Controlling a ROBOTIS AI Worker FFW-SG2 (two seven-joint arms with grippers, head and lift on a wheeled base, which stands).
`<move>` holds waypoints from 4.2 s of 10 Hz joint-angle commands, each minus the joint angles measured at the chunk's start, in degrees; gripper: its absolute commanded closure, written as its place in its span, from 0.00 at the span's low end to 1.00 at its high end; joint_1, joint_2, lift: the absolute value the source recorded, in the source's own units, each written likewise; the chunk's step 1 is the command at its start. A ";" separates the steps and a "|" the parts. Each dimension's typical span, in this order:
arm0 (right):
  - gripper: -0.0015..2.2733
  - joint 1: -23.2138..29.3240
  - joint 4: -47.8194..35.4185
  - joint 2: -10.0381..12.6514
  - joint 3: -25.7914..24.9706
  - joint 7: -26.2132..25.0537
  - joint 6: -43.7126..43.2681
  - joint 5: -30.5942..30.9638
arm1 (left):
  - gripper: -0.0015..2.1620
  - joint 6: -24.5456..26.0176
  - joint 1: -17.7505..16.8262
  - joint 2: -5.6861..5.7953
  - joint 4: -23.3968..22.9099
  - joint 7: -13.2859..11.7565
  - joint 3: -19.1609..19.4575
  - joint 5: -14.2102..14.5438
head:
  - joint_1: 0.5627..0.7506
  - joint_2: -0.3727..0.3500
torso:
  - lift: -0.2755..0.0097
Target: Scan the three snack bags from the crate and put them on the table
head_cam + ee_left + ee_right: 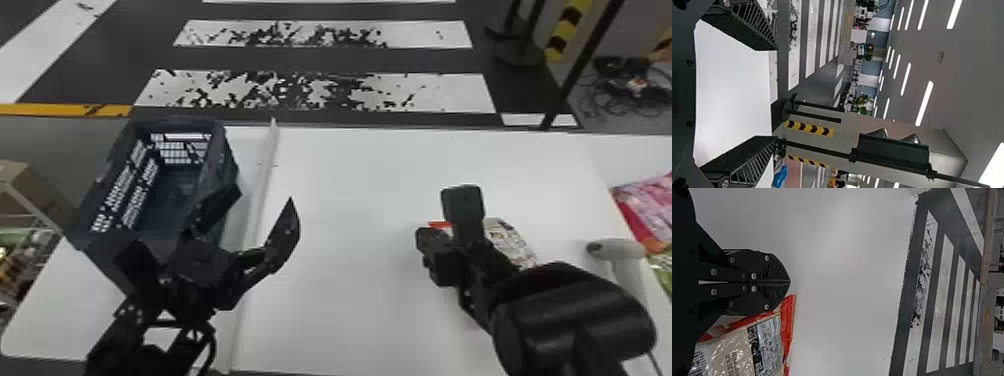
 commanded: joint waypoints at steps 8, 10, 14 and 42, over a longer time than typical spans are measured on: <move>0.99 8.46 -17.12 -1.67 -9.93 0.82 1.24 -8.35 | 0.03 -1.57 -0.57 -0.16 1.58 -0.44 -0.08 0.37 | 0.70 0.52 | 0.64; 0.99 13.65 -23.53 -3.25 -17.58 0.99 0.89 -11.86 | 0.03 -1.57 -1.09 -0.43 1.32 -0.27 -0.61 0.28 | 0.70 0.49 | 0.64; 0.99 23.23 -21.42 -3.16 -22.85 3.81 -12.47 -13.62 | 0.03 -1.04 -1.88 -0.69 1.40 1.84 -2.10 -0.16 | 0.70 0.29 | 0.64; 0.03 25.07 -7.63 -5.36 -40.08 12.86 -20.90 -17.31 | 0.03 -9.66 1.02 -0.95 2.20 9.67 -3.77 0.37 | 0.70 0.03 | 0.64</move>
